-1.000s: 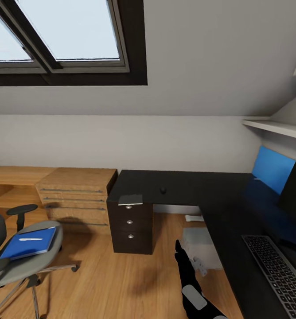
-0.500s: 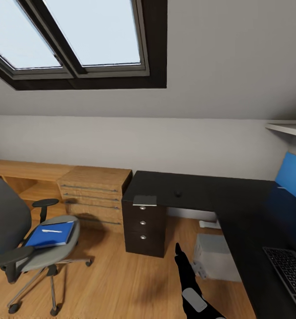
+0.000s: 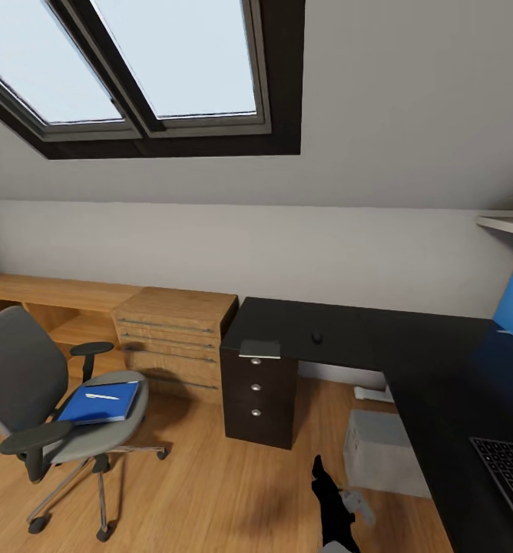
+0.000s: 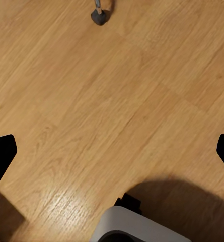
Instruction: In the bedroom, organize the workspace by keeping the computer under the desk, ensuring the monitor is on the desk, placing the keyboard on the desk next to the monitor, placing the mouse on the desk next to the keyboard, moving the folder from the swivel chair onto the desk next to the mouse, stacking the notebook on top of the folder with the pen on top of the notebook, and positioning the swivel chair next to the desk.
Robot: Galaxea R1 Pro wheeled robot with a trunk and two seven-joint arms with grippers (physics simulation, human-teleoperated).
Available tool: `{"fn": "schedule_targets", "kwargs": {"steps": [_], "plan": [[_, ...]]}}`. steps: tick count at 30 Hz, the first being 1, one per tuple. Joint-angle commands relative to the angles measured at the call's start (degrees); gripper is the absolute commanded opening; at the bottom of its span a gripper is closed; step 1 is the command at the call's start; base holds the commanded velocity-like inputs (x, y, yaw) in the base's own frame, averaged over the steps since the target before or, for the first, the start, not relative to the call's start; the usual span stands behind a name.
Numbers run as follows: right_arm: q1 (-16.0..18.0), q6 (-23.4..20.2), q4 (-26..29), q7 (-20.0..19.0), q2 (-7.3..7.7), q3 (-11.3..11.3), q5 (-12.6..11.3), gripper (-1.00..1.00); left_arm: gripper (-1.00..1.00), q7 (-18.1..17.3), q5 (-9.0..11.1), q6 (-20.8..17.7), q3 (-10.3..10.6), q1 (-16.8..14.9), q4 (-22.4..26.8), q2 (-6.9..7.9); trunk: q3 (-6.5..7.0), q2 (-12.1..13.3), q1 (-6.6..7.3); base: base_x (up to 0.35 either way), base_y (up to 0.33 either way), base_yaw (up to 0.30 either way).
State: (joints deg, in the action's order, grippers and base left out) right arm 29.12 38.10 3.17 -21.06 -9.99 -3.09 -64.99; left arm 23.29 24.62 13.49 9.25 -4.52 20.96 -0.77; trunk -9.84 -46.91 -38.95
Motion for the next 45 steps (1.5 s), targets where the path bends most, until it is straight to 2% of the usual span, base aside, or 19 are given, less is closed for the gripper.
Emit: {"fn": "schedule_targets", "kwargs": {"steps": [1, 2, 3, 5, 7, 8, 10, 11, 14, 15, 19, 20, 21, 24, 25, 37, 45], "plan": [[-0.1, 1.9, -2.8, -0.6, -0.01, -2.4, 4.0, 1.00, 1.00, 0.4, 0.5, 0.2, 0.4, 0.0, 0.0, 0.06, -0.08, -0.1, -0.01, 0.000, 0.000, 0.002], [-0.3, 2.3, -3.1, -0.6, -0.01, -2.8, 5.4, 1.00, 1.00, 0.4, 0.5, 0.2, 0.4, 0.0, 0.0, 0.06, -0.08, -0.1, -0.01, 0.000, 0.000, 0.002], [-0.8, 3.1, -3.5, -0.3, -0.01, -3.5, 7.9, 1.00, 1.00, 0.4, 0.5, 0.2, 0.4, 0.0, 0.0, 0.06, -0.08, -0.1, -0.01, 0.000, 0.000, 0.001], [-1.5, 3.6, -3.8, 0.8, -0.01, -4.0, 9.8, 1.00, 1.00, 0.4, 0.5, 0.2, 0.4, 0.0, 0.0, 0.06, -0.08, -0.1, -0.01, 0.000, 0.000, 0.000], [-2.4, 4.0, -4.0, 3.8, -0.01, -5.0, 12.5, 1.00, 1.00, 0.4, 0.5, 0.2, 0.4, 0.0, 0.0, 0.16, -0.08, -0.1, -0.01, 0.000, 0.000, 0.000], [-2.8, 4.1, -4.1, 8.3, 0.42, -7.4, 16.2, 1.00, 1.00, 0.4, 0.5, 0.2, 0.4, 0.0, 0.0, 0.30, -0.08, -0.1, -0.01, 0.000, 0.000, 0.000], [-3.1, 4.0, -4.2, 13.6, 1.54, -10.6, 20.9, 1.00, 1.00, 0.4, 0.6, 0.2, 0.3, 0.0, 0.0, 0.46, -0.08, -0.1, -0.01, 0.000, 0.000, 0.000], [-3.2, 3.7, -4.3, 18.4, 2.87, -13.3, 25.2, 1.00, 1.00, 0.4, 0.6, 0.2, 0.3, 0.0, 0.0, 0.57, -0.08, -0.1, -0.01, 0.000, 0.000, 0.000], [-3.4, 2.7, -4.3, 23.6, 4.88, -15.9, 30.7, 1.00, 1.00, 0.4, 0.6, 0.2, 0.3, 0.0, 0.0, 0.64, -0.08, -0.1, -0.01, 0.000, 0.000, 0.000], [-3.5, 2.0, -4.3, 26.3, 6.32, -17.3, 34.5, 1.00, 1.00, 0.4, 0.6, 0.4, 0.3, 0.0, 0.0, 0.66, -0.08, -0.1, -0.01, 0.000, 0.000, 0.000], [-3.5, 1.4, -4.4, 27.7, 7.69, -18.7, 38.5, 1.00, 1.00, 0.3, 0.4, 0.7, 0.5, 0.0, 0.0, 0.58, -0.08, -0.1, -0.01, 0.000, 0.000, 0.000], [-3.5, 1.4, -4.4, 27.4, 7.76, -18.8, 38.6, 1.00, 1.00, 0.3, 0.4, 0.7, 0.5, 0.0, 0.0, 0.58, -0.08, -0.1, -0.01, 0.000, 0.000, 0.000], [-3.5, 1.1, -4.4, 25.4, 7.91, -18.9, 39.0, 1.00, 1.00, 0.3, 0.4, 0.7, 0.5, 0.0, -0.3, 0.64, -0.08, -0.1, -0.01, 0.000, 0.000, 0.000], [-3.5, 0.9, -4.4, 24.4, 7.81, -19.0, 39.3, 1.00, 1.00, 0.3, 0.4, 0.8, 0.4, 0.0, -0.8, 0.67, -0.08, -0.1, -0.01, 0.000, 0.000, 0.000], [-3.5, 0.9, -4.5, 23.9, 6.95, -19.1, 39.5, 1.00, 1.00, 0.3, 0.3, 0.8, 0.6, 0.0, -1.1, 0.47, -0.08, -0.1, -0.01, 0.022, 0.000, 0.000], [-3.5, 0.8, -4.5, 24.0, 6.74, -19.0, 39.7, 1.00, 1.00, 0.3, 0.3, 0.7, 0.6, 0.0, -1.2, 0.42, -0.08, -0.1, -0.01, 0.238, 0.007, 0.000], [-3.5, 0.8, -4.6, 24.1, 6.52, -19.0, 39.6, 1.00, 1.00, 0.3, 0.3, 0.7, 0.6, 0.0, -1.3, 0.45, -0.08, -0.1, -0.01, 0.284, 0.196, 0.000]]}}
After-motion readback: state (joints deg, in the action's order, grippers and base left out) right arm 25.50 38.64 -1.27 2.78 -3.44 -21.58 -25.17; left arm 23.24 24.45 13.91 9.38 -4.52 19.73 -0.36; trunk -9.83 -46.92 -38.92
